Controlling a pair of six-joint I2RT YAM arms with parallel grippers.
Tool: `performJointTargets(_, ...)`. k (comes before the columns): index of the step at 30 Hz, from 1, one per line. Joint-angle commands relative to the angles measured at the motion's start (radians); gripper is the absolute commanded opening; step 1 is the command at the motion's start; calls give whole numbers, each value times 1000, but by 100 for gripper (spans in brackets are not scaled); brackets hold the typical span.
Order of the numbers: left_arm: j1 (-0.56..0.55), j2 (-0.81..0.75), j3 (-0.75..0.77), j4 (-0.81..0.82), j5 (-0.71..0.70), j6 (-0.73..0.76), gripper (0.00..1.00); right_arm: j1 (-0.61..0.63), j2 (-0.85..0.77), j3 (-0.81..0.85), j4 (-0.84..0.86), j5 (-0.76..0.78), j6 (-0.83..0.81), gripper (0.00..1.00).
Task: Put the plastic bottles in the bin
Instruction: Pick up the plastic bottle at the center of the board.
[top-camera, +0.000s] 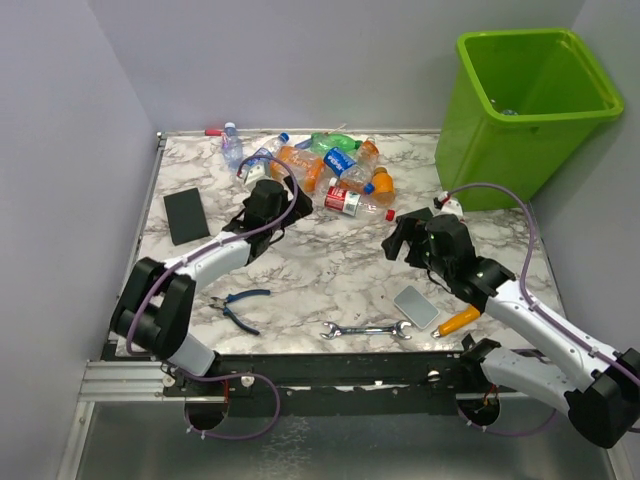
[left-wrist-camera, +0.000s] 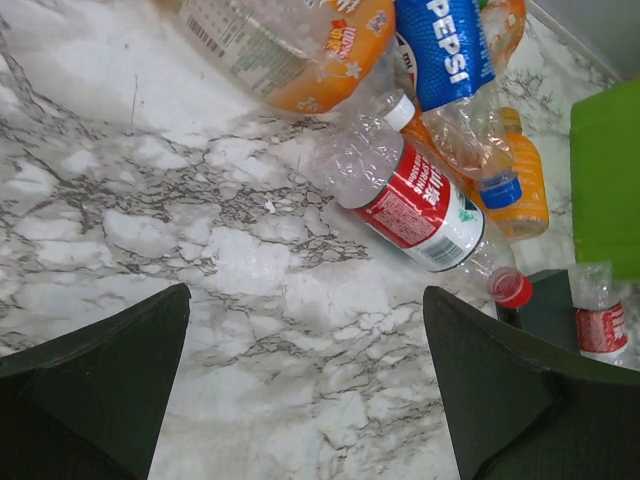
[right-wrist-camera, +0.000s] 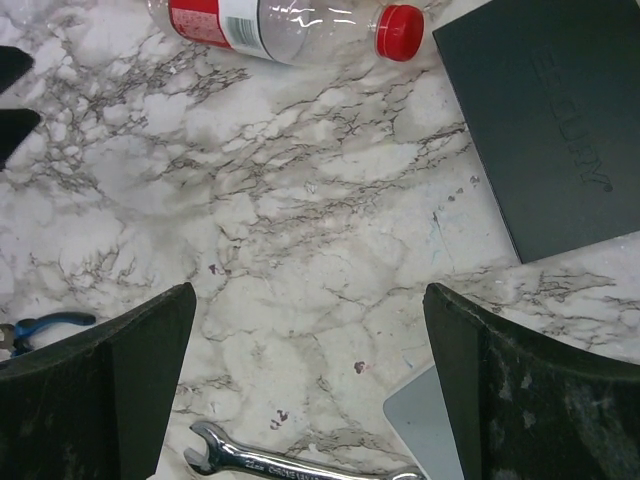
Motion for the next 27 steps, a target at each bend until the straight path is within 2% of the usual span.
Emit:
performJointTargets(1, 23, 92, 4, 103, 178, -267, 99, 5, -47, -27, 74, 24, 18, 100)
performJointTargets(8, -30, 194, 56, 163, 88, -415, 99, 5, -97, -52, 75, 36, 11, 100)
performJointTargets(16, -64, 401, 193, 149, -21, -536, 99, 5, -142, -35, 49, 71, -6, 100)
performJointTargets(27, -61, 607, 411, 3, -112, -558, 85, 5, -197, 5, 12, 91, -39, 100)
